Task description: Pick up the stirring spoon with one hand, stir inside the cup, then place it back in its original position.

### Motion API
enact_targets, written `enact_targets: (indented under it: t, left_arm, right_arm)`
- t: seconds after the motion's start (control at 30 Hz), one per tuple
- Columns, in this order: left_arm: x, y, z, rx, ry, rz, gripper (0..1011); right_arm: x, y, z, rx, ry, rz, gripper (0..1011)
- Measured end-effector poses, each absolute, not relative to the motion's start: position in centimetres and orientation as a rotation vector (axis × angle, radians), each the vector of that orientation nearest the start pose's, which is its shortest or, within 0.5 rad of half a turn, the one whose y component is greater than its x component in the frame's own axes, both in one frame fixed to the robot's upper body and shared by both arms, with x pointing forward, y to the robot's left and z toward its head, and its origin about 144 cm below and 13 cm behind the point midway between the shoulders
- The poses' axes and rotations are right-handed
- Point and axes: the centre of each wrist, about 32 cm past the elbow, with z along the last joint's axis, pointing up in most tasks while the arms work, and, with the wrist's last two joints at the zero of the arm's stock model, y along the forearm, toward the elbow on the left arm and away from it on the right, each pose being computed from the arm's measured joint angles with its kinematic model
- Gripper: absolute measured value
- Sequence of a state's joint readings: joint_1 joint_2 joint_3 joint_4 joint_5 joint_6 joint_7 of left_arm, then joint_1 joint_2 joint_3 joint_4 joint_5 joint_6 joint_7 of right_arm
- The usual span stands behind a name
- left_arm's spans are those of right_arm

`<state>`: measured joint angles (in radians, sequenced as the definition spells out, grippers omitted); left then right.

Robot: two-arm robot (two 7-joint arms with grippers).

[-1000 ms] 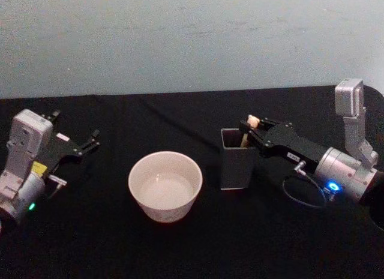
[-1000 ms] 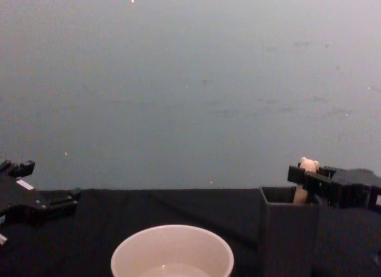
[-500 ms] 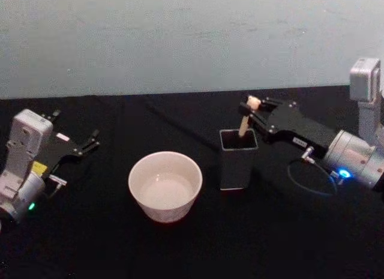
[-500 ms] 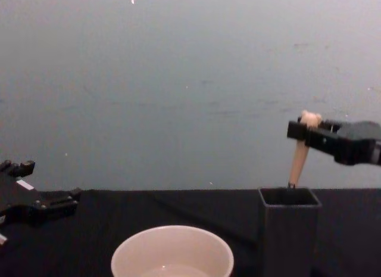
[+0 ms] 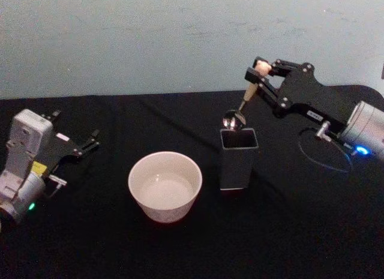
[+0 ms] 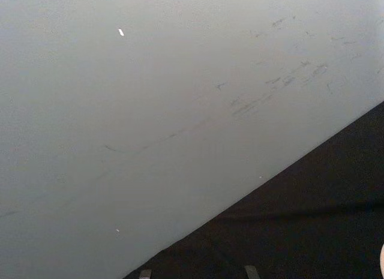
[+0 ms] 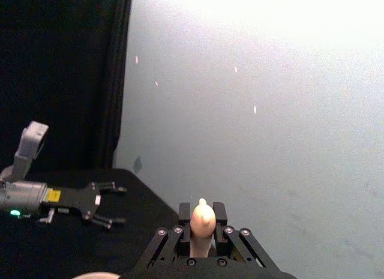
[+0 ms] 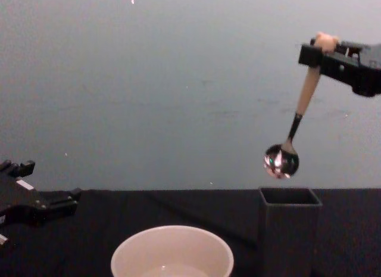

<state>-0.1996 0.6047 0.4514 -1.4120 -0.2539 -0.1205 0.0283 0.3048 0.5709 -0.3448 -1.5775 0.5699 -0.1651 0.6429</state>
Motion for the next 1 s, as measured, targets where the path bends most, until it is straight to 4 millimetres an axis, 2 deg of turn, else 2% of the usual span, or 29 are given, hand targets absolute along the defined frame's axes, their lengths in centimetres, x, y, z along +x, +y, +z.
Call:
enact_targets:
  t: [0.27,0.57,1.0]
  left_arm:
    - [48.9,31.0,114.0,0.304,-0.285,1.248,1001]
    - [48.9,31.0,114.0,0.304,-0.285,1.248,1001]
    - [48.9,31.0,114.0,0.304,-0.285,1.248,1001]
  right_arm:
    - [53.0,-28.0,124.0,0.135,-0.305,-0.553,212]
    - [54.3,-25.1,122.3,0.161,-0.303,-0.44,213]
    - [55.8,-22.0,118.4,0.119,-0.287,-0.351,213]
